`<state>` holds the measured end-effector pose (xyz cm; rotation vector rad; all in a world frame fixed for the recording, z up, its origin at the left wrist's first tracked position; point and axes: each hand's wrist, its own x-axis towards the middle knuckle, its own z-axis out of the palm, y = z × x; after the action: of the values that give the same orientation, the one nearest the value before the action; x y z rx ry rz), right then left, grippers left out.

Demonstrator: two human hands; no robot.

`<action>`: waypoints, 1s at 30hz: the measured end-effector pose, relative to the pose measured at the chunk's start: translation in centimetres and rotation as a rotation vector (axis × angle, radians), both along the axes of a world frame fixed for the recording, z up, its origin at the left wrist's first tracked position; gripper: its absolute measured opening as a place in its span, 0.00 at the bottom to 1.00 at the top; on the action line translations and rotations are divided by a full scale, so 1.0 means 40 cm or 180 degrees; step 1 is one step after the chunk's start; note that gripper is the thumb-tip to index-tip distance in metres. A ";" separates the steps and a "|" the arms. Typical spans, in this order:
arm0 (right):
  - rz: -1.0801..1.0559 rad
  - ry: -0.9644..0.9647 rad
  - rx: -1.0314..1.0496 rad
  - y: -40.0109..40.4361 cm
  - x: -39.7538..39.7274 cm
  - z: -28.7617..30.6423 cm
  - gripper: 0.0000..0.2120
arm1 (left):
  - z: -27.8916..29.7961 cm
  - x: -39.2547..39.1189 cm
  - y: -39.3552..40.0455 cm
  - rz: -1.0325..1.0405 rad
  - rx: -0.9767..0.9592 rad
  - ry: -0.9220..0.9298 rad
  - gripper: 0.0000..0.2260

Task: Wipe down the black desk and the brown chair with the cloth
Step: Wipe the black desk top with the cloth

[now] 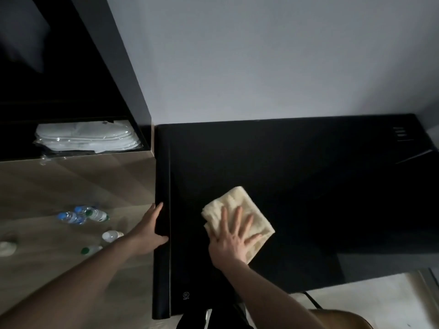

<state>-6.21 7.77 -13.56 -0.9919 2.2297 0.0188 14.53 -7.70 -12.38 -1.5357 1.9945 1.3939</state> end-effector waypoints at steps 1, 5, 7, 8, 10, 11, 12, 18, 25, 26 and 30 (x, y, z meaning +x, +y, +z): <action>0.0202 -0.0035 0.0012 -0.013 0.035 0.008 0.39 | 0.001 0.018 0.000 0.0177 -0.0227 0.0020 0.48; 0.0871 -0.0350 0.0052 -0.039 0.114 0.039 0.39 | 0.026 0.047 0.045 0.0538 -0.0804 0.0054 0.37; 0.1002 -0.0587 0.0036 -0.034 0.096 0.052 0.40 | 0.049 0.033 0.083 0.0542 -0.0855 0.0158 0.34; 0.0997 -0.0677 -0.0034 -0.025 0.074 0.065 0.40 | 0.061 0.018 0.100 0.0431 -0.0931 0.0210 0.33; 0.0854 -0.0756 -0.0244 0.017 0.016 0.095 0.40 | 0.072 -0.019 0.132 0.0039 -0.1180 0.0275 0.33; 0.0729 -0.0724 -0.0337 0.050 -0.017 0.109 0.40 | 0.077 -0.041 0.148 -0.0186 -0.1294 0.0325 0.32; 0.0596 -0.0638 -0.0381 0.089 -0.051 0.119 0.39 | 0.076 -0.065 0.161 -0.0411 -0.1423 0.0413 0.31; -0.0109 -0.0076 0.0164 0.322 -0.242 0.108 0.42 | 0.094 -0.259 0.225 -0.1464 -0.1462 -0.0008 0.39; -0.0148 -0.0284 0.0257 0.358 -0.336 0.115 0.42 | 0.047 -0.353 0.219 -0.1702 -0.0538 -0.1031 0.63; -0.0126 -0.0324 0.0242 0.351 -0.344 0.115 0.43 | 0.039 -0.359 0.220 -0.1753 -0.0563 -0.1145 0.64; 0.0051 -0.0359 0.0281 0.322 -0.399 0.106 0.44 | 0.035 -0.382 0.222 -0.1570 -0.0486 -0.1282 0.58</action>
<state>-22.17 20.64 -9.32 -0.9398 2.1002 0.0661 -0.76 1.17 -10.98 -1.1453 2.0557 0.6948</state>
